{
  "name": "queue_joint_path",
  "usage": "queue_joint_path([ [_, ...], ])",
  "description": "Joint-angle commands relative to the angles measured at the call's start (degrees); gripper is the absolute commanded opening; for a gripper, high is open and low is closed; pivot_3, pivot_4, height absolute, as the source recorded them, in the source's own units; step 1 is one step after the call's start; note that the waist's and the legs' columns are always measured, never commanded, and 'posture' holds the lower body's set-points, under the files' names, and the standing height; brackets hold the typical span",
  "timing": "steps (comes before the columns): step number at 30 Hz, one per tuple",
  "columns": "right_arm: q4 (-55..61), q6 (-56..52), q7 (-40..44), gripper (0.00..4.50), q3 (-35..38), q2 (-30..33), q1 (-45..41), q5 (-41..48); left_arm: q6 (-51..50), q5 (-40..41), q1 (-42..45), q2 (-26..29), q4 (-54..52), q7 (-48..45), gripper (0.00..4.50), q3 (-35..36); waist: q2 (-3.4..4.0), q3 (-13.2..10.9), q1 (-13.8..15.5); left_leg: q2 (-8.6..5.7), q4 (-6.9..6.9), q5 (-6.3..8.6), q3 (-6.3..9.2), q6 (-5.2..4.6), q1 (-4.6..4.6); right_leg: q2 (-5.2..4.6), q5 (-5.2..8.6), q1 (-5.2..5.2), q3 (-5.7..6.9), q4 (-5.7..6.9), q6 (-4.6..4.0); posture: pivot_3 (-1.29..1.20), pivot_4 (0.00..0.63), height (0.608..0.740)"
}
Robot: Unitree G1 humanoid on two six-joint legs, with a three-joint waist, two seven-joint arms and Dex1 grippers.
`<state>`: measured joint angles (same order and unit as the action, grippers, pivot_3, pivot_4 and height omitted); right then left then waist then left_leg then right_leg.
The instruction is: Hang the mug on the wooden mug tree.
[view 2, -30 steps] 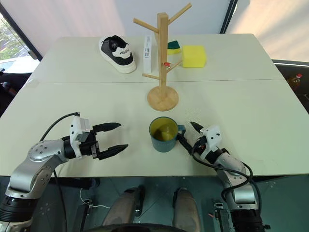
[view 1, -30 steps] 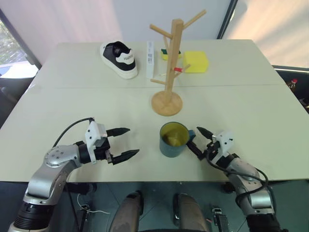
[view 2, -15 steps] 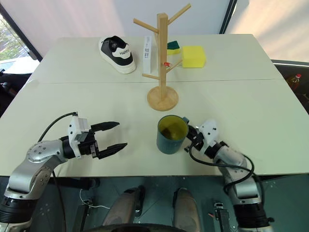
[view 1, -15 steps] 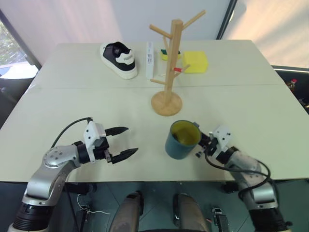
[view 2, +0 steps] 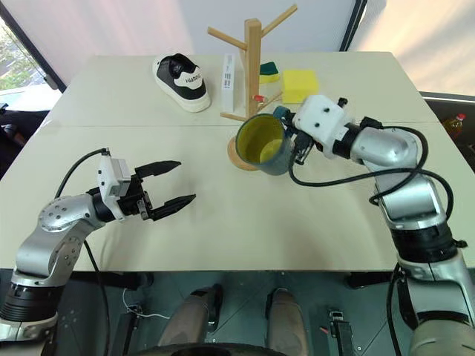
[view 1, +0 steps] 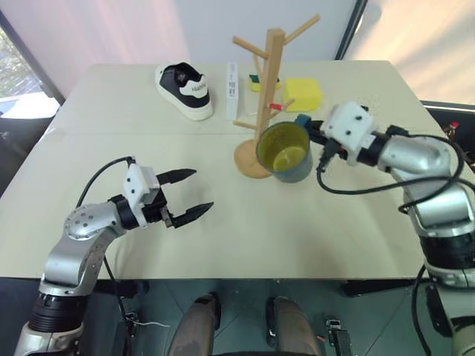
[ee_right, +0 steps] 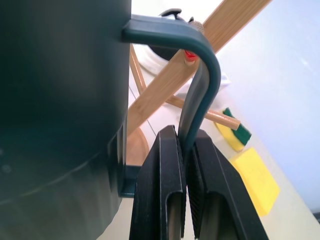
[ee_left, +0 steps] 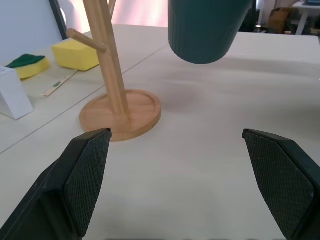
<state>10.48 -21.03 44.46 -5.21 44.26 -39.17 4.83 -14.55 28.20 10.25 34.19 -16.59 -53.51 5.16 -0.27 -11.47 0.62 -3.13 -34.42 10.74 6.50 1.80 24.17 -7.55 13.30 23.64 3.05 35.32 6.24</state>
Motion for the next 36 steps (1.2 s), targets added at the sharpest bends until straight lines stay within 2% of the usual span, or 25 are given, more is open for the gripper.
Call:
queue_joint_path([
  [1, -0.31, -0.97, 0.52, 0.11, -0.36, 0.16, -3.71, -1.38, 0.04, 1.39, 1.26, -0.12, -2.43, 0.45, 4.5, 0.64, -0.01, 0.0, -0.03, 0.0, 0.0, 0.0, 0.0, 0.0, 0.0, 0.0, -0.01, 0.0, 0.0, 0.0, 0.02, 0.0, 0.15, 0.74],
  [17, -10.73, -2.0, 1.79, 0.11, -6.96, -5.87, -15.59, -6.41, -2.12, 4.92, 3.9, -1.48, -4.29, 2.71, 4.5, 1.37, 0.01, -0.01, -1.23, -0.01, -0.59, 0.0, 0.02, 0.0, 0.16, 0.03, -0.14, -0.04, 0.0, 0.14, -0.01, 0.0, 0.15, 0.74],
  [29, -17.78, -0.59, 0.28, 0.11, -6.91, -9.46, -19.04, -9.58, -2.6, 5.72, 3.53, -1.53, -5.77, 4.34, 4.5, 1.24, 0.02, -0.02, -1.4, -0.01, -0.59, 0.0, 0.06, 0.0, 0.17, 0.11, -0.24, -0.01, -0.04, 0.18, 0.15, 0.0, 0.15, 0.74],
  [32, -17.98, 0.07, 0.15, 1.0, -6.89, -9.41, -19.01, -10.08, -2.6, 5.72, 3.48, -1.54, -5.97, 4.51, 4.5, 1.25, 0.02, -0.02, -1.4, 0.0, -0.59, 0.0, 0.07, 0.0, 0.16, 0.12, -0.23, -0.01, -0.04, 0.19, 0.14, 0.0, 0.15, 0.74],
  [36, -16.87, 0.88, 0.25, 2.95, -5.71, -7.7, -18.38, -10.61, -2.62, 5.86, 3.74, -1.62, -5.83, 4.65, 4.5, 1.35, 0.02, -0.02, -1.4, 0.0, -0.6, 0.0, 0.07, 0.0, 0.16, 0.13, -0.23, -0.01, -0.05, 0.19, 0.14, 0.0, 0.15, 0.74],
])
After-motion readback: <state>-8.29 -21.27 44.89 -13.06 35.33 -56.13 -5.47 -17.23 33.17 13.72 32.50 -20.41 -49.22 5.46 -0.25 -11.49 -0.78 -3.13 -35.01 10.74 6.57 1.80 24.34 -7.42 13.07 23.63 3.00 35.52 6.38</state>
